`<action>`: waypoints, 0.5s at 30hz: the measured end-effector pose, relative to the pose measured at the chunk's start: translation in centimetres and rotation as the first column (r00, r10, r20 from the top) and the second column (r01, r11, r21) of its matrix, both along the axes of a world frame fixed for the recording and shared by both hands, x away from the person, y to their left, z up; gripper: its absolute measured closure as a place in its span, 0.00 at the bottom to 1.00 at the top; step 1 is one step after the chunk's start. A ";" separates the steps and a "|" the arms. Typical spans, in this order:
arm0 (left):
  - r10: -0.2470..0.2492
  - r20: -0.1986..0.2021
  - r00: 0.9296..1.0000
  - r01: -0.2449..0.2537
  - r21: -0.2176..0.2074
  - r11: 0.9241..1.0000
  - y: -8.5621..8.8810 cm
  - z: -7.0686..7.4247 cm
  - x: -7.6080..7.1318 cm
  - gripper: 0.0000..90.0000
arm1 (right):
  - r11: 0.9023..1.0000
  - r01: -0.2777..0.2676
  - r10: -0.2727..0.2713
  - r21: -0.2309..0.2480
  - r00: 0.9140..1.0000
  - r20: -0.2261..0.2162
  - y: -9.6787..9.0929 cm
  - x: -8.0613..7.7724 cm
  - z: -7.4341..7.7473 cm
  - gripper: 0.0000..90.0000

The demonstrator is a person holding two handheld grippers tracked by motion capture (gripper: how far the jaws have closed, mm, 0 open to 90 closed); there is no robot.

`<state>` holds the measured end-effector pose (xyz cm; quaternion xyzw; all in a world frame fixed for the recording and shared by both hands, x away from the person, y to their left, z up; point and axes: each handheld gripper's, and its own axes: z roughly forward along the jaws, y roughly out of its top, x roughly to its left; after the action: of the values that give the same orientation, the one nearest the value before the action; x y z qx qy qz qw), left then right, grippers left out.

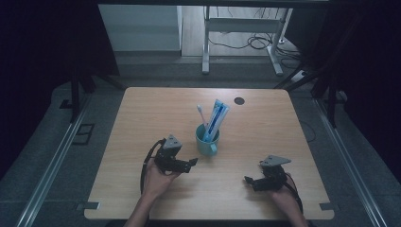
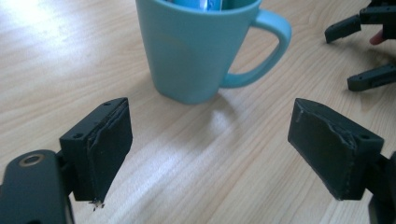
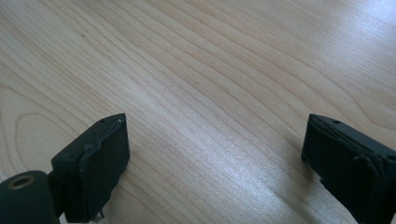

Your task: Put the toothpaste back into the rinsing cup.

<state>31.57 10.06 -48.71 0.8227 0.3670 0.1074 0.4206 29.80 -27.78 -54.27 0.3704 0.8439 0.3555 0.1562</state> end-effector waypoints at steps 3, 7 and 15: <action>0.000 -0.002 1.000 0.000 0.006 1.000 0.1 -0.4 -0.3 0.14 | 1.000 -0.001 0.001 0.000 1.000 0.001 0.0 0.0 0.0 0.08; 0.002 -0.005 1.000 -0.002 0.008 1.000 0.3 -0.8 -0.7 0.13 | 1.000 0.000 0.000 0.000 1.000 0.000 0.0 0.0 0.0 0.08; 0.015 -0.015 1.000 -0.015 0.012 1.000 0.8 -2.0 -1.4 0.10 | 1.000 -0.001 0.001 0.001 1.000 0.000 0.0 0.0 0.0 0.09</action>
<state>30.21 10.91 -50.71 0.8232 0.3756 0.1065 0.4123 29.80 -27.79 -54.26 0.3702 0.8437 0.3561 0.1559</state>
